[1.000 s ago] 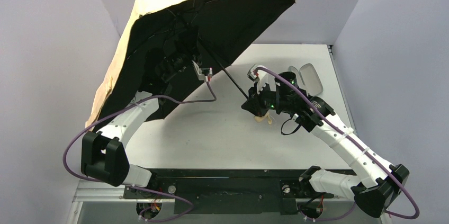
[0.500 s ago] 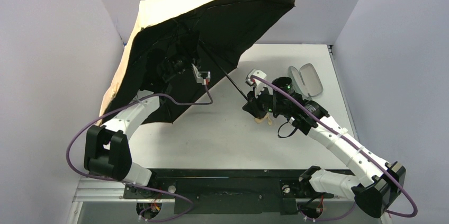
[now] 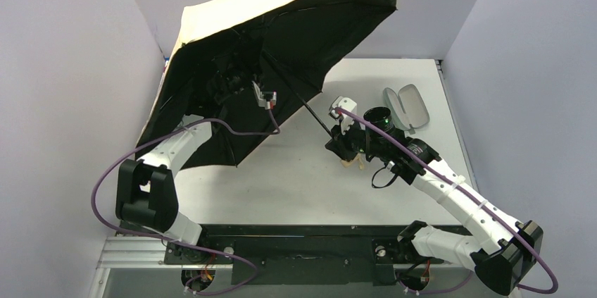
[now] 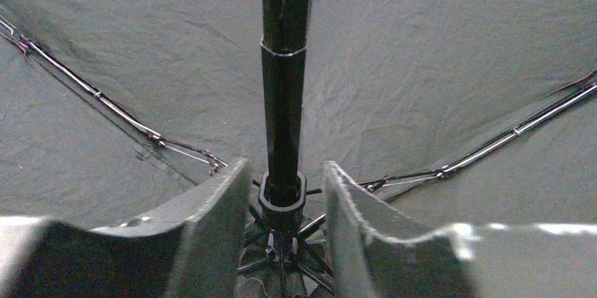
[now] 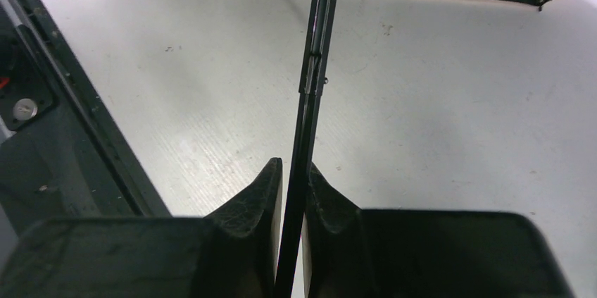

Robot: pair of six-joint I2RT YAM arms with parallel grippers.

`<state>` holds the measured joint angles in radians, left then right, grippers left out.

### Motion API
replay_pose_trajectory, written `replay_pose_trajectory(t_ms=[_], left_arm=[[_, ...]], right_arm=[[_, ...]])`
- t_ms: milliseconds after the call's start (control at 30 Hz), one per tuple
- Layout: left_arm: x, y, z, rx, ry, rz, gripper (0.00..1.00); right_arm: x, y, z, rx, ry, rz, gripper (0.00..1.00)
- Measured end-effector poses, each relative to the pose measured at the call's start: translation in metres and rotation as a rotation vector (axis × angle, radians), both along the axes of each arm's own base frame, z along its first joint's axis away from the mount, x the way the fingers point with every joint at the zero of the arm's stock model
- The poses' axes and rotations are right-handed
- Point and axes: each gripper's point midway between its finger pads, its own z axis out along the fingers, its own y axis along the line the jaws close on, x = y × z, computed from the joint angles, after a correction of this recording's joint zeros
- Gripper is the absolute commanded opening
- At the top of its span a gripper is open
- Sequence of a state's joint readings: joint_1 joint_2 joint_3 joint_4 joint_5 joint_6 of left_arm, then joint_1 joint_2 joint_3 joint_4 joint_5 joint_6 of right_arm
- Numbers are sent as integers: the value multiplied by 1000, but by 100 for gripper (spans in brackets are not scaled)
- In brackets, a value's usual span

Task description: Open the umbrella

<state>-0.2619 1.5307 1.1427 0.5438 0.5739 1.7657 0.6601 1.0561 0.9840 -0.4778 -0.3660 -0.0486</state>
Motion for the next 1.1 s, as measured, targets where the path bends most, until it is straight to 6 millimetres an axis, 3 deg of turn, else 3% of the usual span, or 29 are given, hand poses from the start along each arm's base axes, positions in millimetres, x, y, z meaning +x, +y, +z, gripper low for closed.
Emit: replay_pose_trajectory(t_ms=[133, 300, 400, 600, 733, 900, 1100], left_arm=[[-16, 11, -4, 3, 28, 11, 67], [-45, 23, -5, 4, 68, 32, 71], [-59, 18, -15, 20, 108, 25, 70], [-85, 1, -58, 98, 237, -23, 57], [-96, 1, -81, 143, 309, -27, 48], [-105, 2, -91, 165, 337, -6, 38], [-99, 2, -92, 153, 332, 34, 30]], right_arm=[[-10, 5, 3, 27, 45, 21, 0], [-25, 10, 4, 56, 127, 44, 0], [-32, 10, 1, 59, 173, 45, 0], [-41, 7, -6, 47, 237, 40, 0], [-43, 7, -6, 52, 251, 40, 0], [-49, 5, -10, 42, 280, 44, 0], [-51, 5, -11, 39, 294, 43, 0]])
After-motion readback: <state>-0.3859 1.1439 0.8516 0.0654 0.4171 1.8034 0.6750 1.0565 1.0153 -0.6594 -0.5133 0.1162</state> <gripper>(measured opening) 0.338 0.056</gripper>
